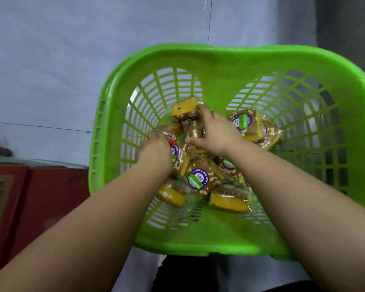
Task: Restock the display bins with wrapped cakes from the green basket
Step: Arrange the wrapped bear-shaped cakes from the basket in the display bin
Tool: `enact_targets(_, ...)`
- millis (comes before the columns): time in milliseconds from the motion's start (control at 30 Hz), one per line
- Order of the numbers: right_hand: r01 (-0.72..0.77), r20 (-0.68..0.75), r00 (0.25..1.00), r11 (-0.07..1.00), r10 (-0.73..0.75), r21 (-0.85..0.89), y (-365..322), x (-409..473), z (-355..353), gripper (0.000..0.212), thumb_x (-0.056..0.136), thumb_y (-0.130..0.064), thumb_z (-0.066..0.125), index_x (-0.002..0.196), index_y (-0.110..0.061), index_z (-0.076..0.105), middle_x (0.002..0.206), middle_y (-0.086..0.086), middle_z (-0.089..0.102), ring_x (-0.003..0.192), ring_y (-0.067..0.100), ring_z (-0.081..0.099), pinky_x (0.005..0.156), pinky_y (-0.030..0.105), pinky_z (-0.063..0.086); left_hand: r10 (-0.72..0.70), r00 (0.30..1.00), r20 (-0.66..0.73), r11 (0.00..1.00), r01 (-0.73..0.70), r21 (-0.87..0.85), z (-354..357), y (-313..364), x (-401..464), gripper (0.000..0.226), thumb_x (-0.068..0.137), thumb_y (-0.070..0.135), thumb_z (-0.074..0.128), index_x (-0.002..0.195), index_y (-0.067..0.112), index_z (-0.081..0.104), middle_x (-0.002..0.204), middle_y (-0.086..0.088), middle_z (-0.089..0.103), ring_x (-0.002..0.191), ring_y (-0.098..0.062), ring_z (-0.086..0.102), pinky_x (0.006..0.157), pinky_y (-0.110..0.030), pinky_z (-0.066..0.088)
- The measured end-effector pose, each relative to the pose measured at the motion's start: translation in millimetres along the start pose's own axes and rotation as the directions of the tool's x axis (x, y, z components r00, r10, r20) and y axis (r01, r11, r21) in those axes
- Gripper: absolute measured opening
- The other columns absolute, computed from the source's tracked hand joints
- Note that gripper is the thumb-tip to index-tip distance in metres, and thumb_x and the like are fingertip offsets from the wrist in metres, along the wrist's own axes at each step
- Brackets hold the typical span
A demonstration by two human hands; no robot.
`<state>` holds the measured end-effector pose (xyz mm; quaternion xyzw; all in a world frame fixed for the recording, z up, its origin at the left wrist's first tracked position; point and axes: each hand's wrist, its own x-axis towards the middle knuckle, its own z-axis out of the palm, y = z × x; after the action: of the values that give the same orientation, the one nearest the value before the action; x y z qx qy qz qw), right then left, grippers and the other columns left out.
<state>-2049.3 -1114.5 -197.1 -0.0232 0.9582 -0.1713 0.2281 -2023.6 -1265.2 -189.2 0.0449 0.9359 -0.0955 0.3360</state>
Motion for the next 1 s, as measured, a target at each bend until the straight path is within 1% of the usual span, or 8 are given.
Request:
enact_targets(200, -0.037, -0.026, 0.999, 0.948, 0.03, -0.315, -1.0, -17.6, 13.5, 0.08, 0.071, -0.058, 0.065, 0.13, -0.011, 0.038, 0.131, 0.011, 0.044, 0.123, 0.028, 0.037, 0.099, 0.042, 0.031, 0.033, 0.999, 0.002, 0.992, -0.032, -0.125, -3.7, -2.8, -6.3, 0.08, 0.079, 0.034, 0.069, 0.138, 0.007, 0.022, 0.134, -0.019, 0.032, 0.122, -0.032, 0.037, 0.097, -0.038, 0.039)
enact_targets(300, 0.169, -0.021, 0.981, 0.907, -0.192, -0.385, -11.8, -24.8, 15.3, 0.059, 0.077, -0.035, 0.066, 0.124, -0.008, 0.042, 0.123, 0.012, 0.047, 0.116, 0.029, 0.043, 0.094, 0.039, 0.036, 0.04, 0.993, -0.111, 0.91, -0.082, -0.406, -15.5, -6.4, -15.1, 0.056, 0.079, 0.02, 0.068, 0.124, 0.01, 0.037, 0.122, -0.017, 0.04, 0.106, -0.035, 0.051, 0.083, -0.038, 0.043)
enact_targets(367, 0.343, -0.047, 0.927, 0.89, -0.373, -0.301, -24.1, -20.2, 20.7, 0.047, 0.081, -0.017, 0.058, 0.124, -0.007, 0.042, 0.122, 0.012, 0.049, 0.113, 0.03, 0.046, 0.09, 0.038, 0.039, 0.019, 0.976, -0.218, 0.852, -0.13, -0.506, -24.3, -14.2, -19.4, 0.041, 0.077, 0.012, 0.066, 0.111, 0.012, 0.044, 0.115, -0.015, 0.042, 0.097, -0.035, 0.053, 0.076, -0.036, 0.04)
enact_targets(533, 0.215, -0.011, 0.977, 0.968, -0.215, 0.127, -37.4, 18.1, 28.7, 0.061, 0.079, -0.035, 0.068, 0.132, -0.014, 0.046, 0.128, 0.013, 0.055, 0.122, 0.03, 0.046, 0.096, 0.035, 0.037, -0.086, 0.885, -0.458, 0.754, -0.243, -0.61, -39.7, -31.4, -26.1, 0.041, 0.071, 0.009, 0.07, 0.106, 0.013, 0.05, 0.11, -0.013, 0.046, 0.092, -0.033, 0.053, 0.074, -0.034, 0.04)
enact_targets(667, 0.23, -0.05, 0.966, 0.931, -0.254, -0.282, -37.7, 17.5, 48.5, 0.034, 0.086, -0.039, 0.056, 0.112, -0.018, 0.057, 0.118, 0.005, 0.061, 0.115, 0.027, 0.046, 0.091, 0.037, 0.031, -0.117, 0.861, -0.495, 0.702, -0.28, -0.654, -42.1, -29.7, -26.6, 0.052, 0.068, 0.013, 0.075, 0.112, 0.016, 0.047, 0.101, -0.007, 0.061, 0.092, -0.028, 0.057, 0.069, -0.031, 0.037)
enact_targets(800, 0.199, -0.111, 0.978, 0.948, -0.177, 0.248, -16.9, 0.7, 26.6, 0.022, 0.089, -0.019, 0.055, 0.107, -0.013, 0.064, 0.104, 0.011, 0.067, 0.098, 0.027, 0.058, 0.083, 0.028, 0.042, -0.11, 0.836, -0.538, 0.59, -0.381, -0.712, -46.3, -20.7, -28.8, 0.055, 0.07, 0.023, 0.077, 0.114, 0.016, 0.043, 0.09, -0.004, 0.062, 0.084, -0.026, 0.059, 0.072, -0.037, 0.045)
enact_targets(900, -0.005, 0.019, 1.0, 0.637, -0.015, 0.771, 8.8, -28.2, -3.9, 0.013, 0.091, -0.012, 0.055, 0.102, -0.008, 0.062, 0.077, 0.005, 0.059, 0.068, 0.018, 0.054, 0.062, 0.026, 0.047, -0.099, 0.837, -0.538, 0.363, -0.473, -0.803, -52.3, -14.5, -32.8, 0.045, 0.076, 0.019, 0.071, 0.109, 0.025, 0.04, 0.086, 0.01, 0.059, 0.072, -0.005, 0.059, 0.069, -0.027, 0.052)
enact_targets(1000, -0.079, 0.047, 0.995, 0.424, 0.087, 0.902, 38.1, -61.5, -36.3, 0.012, 0.093, -0.008, 0.051, 0.094, -0.001, 0.059, 0.078, 0.008, 0.054, 0.066, 0.012, 0.051, 0.066, 0.024, 0.045, -0.081, 0.853, -0.515, 0.233, -0.487, -0.842, -65.5, -6.7, -40.6, 0.049, 0.074, 0.021, 0.063, 0.111, 0.031, 0.033, 0.085, 0.011, 0.058, 0.06, 0.006, 0.053, 0.061, -0.015, 0.049)
